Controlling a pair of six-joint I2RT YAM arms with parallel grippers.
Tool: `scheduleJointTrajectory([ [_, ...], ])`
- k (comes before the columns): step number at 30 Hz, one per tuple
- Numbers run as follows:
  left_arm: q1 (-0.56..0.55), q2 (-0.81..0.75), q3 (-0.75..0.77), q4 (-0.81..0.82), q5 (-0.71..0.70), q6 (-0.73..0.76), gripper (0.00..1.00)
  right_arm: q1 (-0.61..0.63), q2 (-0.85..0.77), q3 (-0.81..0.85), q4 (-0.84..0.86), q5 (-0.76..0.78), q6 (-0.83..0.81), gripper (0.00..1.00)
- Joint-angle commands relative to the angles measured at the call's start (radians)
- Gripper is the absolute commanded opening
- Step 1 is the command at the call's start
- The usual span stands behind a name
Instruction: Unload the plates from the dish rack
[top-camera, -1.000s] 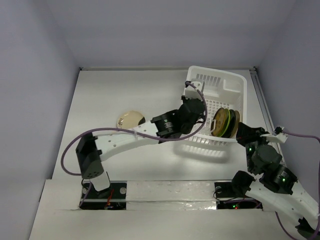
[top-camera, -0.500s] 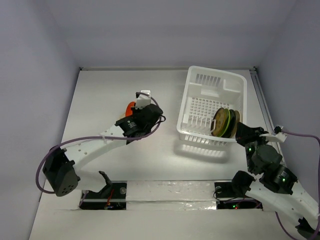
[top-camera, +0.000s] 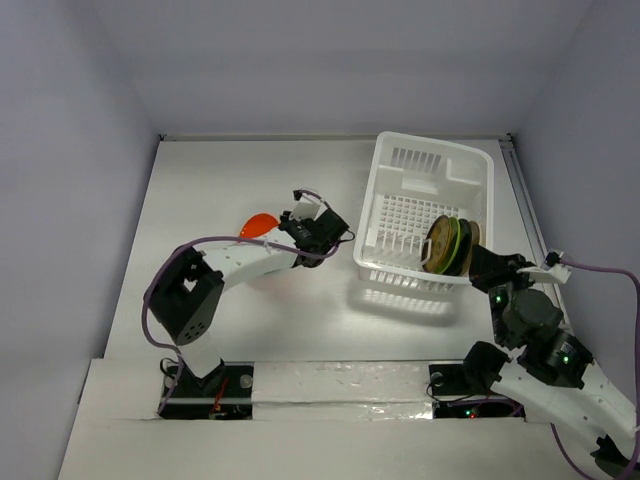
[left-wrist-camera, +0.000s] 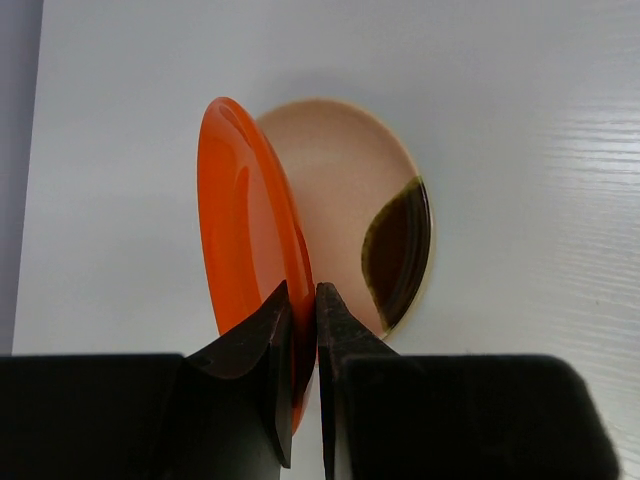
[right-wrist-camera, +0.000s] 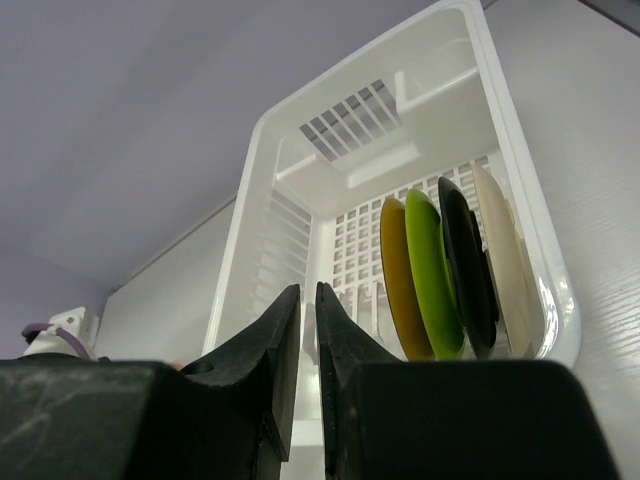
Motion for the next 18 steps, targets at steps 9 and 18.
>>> scheduleJointTrajectory([
  [9, 0.024, 0.029, 0.045, 0.041, -0.074, 0.036, 0.31, 0.003, -0.006, 0.001, 0.049, -0.007, -0.011, 0.17],
  [18, 0.024, 0.008, 0.045, 0.056, -0.056, 0.031, 0.54, 0.003, -0.004, 0.000, 0.049, -0.009, -0.011, 0.17],
])
